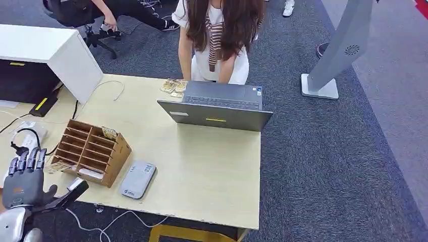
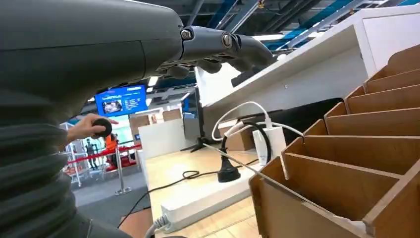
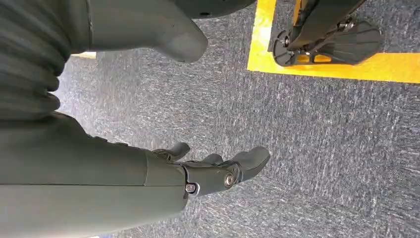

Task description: Pass the card to the sensor for recognition and then transmit it.

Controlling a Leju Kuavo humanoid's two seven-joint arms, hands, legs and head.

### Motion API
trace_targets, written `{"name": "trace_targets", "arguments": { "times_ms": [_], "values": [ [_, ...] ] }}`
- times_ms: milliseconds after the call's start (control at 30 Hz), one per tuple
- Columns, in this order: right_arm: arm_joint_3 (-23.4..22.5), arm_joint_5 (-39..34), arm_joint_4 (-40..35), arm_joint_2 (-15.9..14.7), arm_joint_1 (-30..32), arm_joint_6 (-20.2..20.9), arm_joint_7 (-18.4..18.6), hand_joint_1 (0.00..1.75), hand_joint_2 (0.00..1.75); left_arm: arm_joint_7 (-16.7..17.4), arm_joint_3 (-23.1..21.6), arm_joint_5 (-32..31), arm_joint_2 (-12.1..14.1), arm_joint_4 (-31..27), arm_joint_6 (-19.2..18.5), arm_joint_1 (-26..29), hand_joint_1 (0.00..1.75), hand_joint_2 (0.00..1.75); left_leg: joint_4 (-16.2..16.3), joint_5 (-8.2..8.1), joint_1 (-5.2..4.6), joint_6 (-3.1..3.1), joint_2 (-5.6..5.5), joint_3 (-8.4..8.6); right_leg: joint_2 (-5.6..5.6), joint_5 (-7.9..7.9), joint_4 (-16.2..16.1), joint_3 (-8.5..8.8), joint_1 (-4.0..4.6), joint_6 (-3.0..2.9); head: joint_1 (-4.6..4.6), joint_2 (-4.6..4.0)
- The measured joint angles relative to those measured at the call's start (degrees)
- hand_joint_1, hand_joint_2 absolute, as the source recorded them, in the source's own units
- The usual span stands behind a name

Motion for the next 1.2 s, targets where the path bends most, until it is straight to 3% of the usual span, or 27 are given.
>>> {"name": "trace_targets", "arguments": {
  "times_ms": [800, 967, 1200],
  "values": [
    [0.0, 0.04, 0.0, 0.0, -0.05, 0.02, 0.0, 0.0, 1.75, 0.04, -0.83, -0.76, -0.46, 1.03, -0.28, -2.38, 0.0, 1.75, 0.0, 0.0, 0.0, 0.0, 0.0, 0.01, 0.0, 0.0, 0.0, 0.0, 0.0, 0.0, 0.0, 0.0],
    [0.0, 0.2, 0.0, 0.0, -0.06, 0.17, 0.37, 0.0, 1.75, 2.23, -1.25, -1.14, 0.57, 2.47, -1.9, -4.38, 0.0, 1.75, 0.0, 0.0, 0.0, 0.0, 0.01, 0.01, 0.01, 0.01, 0.0, 0.0, 0.0, -0.01, 0.0, 0.0],
    [0.0, 0.2, 0.0, 0.0, -0.07, 0.35, 0.57, 0.0, 1.75, 2.45, -1.4, -1.29, 1.38, 3.89, -2.49, -5.33, 0.0, 1.75, 0.0, 0.0, 0.0, 0.0, 0.01, 0.01, 0.01, 0.0, 0.0, 0.0, 0.0, 0.0, 0.02, 0.0]
  ]
}}
